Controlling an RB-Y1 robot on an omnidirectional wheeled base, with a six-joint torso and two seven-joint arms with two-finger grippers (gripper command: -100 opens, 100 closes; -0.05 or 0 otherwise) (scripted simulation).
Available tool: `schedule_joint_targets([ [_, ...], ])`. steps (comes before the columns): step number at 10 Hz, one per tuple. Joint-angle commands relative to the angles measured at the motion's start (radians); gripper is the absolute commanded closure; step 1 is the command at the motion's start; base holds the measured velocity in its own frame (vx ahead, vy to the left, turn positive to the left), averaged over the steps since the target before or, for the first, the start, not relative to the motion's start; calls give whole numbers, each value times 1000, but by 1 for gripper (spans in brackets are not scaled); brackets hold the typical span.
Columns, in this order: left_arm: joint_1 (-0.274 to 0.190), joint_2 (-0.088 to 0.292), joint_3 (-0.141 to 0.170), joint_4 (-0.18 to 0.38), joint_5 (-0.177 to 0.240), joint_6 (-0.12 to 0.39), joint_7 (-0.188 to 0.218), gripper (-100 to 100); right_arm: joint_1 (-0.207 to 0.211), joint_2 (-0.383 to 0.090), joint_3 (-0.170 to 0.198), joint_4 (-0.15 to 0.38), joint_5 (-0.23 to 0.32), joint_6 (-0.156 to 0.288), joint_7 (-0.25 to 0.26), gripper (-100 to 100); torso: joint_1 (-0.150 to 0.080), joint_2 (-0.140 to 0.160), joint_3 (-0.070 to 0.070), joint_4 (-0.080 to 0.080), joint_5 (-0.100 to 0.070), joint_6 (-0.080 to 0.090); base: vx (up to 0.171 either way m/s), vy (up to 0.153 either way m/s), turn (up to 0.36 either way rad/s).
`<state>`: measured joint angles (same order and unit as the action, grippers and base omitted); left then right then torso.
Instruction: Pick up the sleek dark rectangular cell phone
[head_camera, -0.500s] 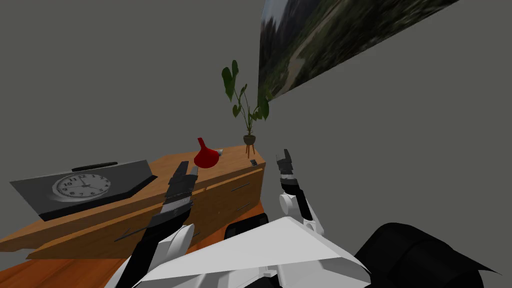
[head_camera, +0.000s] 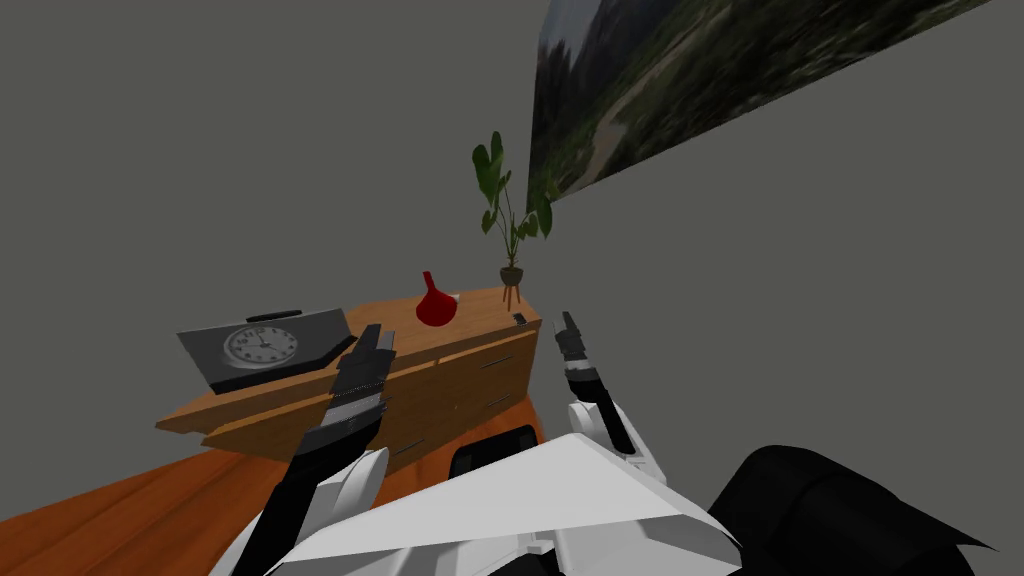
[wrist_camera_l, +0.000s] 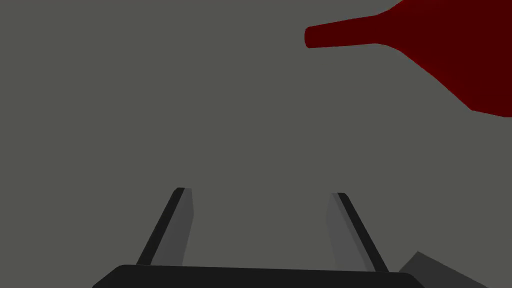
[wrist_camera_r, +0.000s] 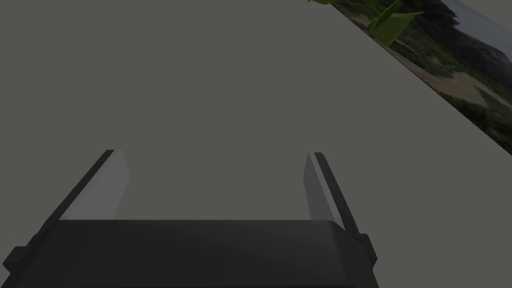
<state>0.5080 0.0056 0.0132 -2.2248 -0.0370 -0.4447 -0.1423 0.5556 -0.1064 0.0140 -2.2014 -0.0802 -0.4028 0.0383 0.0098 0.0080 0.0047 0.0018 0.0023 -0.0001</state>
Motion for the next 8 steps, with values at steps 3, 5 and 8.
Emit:
schedule_joint_targets([
  [3, 0, 0, 0, 0, 0, 0, 0, 0, 69, -58, -17, 94, 24, -31, -41, -100, -1, -3, -2, -1, 0, 0, -66, 139, 97],
  [5, 0, 0, 0, 0, 0, 0, 0, 0, 100, -84, -26, 137, 34, -46, -59, -100, -2, -1, -1, 0, 0, 0, -85, 125, 136],
  [8, 0, 0, 0, 0, 0, 0, 0, 0, 169, -143, -45, 224, 57, -81, -98, -100, -4, -3, -2, -1, -1, 0, -54, 121, 131],
])
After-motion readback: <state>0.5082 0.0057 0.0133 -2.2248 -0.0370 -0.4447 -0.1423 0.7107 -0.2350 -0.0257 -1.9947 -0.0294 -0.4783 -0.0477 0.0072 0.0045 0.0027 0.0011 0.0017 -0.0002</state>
